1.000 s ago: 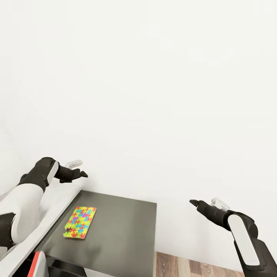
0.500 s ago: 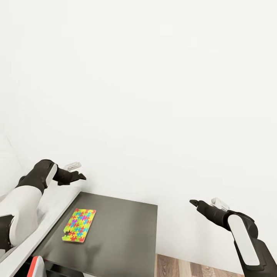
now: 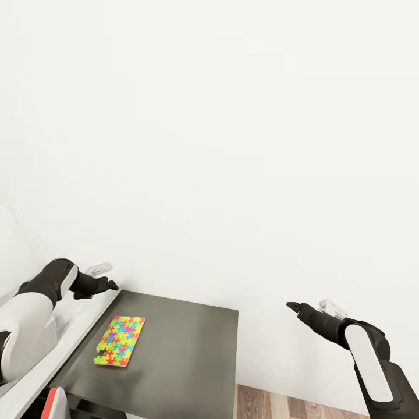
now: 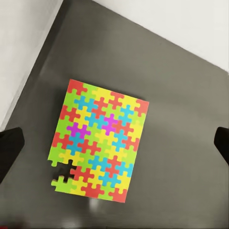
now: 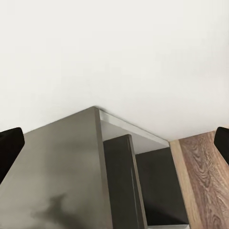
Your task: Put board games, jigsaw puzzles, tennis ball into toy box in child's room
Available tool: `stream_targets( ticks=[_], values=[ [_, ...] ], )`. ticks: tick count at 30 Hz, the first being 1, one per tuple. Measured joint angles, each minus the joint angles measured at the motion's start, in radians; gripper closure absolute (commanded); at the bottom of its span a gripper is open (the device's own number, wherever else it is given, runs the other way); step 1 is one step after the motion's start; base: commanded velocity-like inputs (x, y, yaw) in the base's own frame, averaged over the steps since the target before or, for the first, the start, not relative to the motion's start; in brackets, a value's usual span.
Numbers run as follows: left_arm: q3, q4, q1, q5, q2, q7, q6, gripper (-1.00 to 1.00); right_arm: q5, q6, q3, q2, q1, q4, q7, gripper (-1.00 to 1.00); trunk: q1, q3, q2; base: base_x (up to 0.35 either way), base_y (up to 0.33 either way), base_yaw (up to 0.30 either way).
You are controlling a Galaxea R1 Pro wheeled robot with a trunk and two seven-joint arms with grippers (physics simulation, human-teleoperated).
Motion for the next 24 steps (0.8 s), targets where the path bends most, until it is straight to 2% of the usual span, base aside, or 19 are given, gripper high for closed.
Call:
stream_targets(
  ticks=[4, 7, 12, 24],
  values=[
    [-0.001, 0.013, 0.008, 0.001, 0.003, 0.018, -0.048, -1.00, 0.000, 0.000, 0.000, 0.000, 0.000, 0.000, 0.000, -1.00, 0.000, 0.000, 0.000, 0.000, 0.000, 0.000],
    [0.000, 0.072, 0.010, 0.001, 0.001, 0.075, -0.108, -1.00, 0.000, 0.000, 0.000, 0.000, 0.000, 0.000, 0.000, -1.00, 0.000, 0.000, 0.000, 0.000, 0.000, 0.000],
    [0.001, 0.109, 0.010, 0.007, 0.000, 0.147, -0.177, -1.00, 0.000, 0.000, 0.001, 0.000, 0.000, 0.000, 0.000, -1.00, 0.000, 0.000, 0.000, 0.000, 0.000, 0.000],
    [0.007, 0.116, 0.011, 0.011, -0.004, 0.161, -0.197, -1.00, 0.000, -0.001, 0.002, 0.001, 0.000, 0.000, 0.000, -1.00, 0.000, -0.007, 0.000, 0.000, 0.000, 0.000]
  ],
)
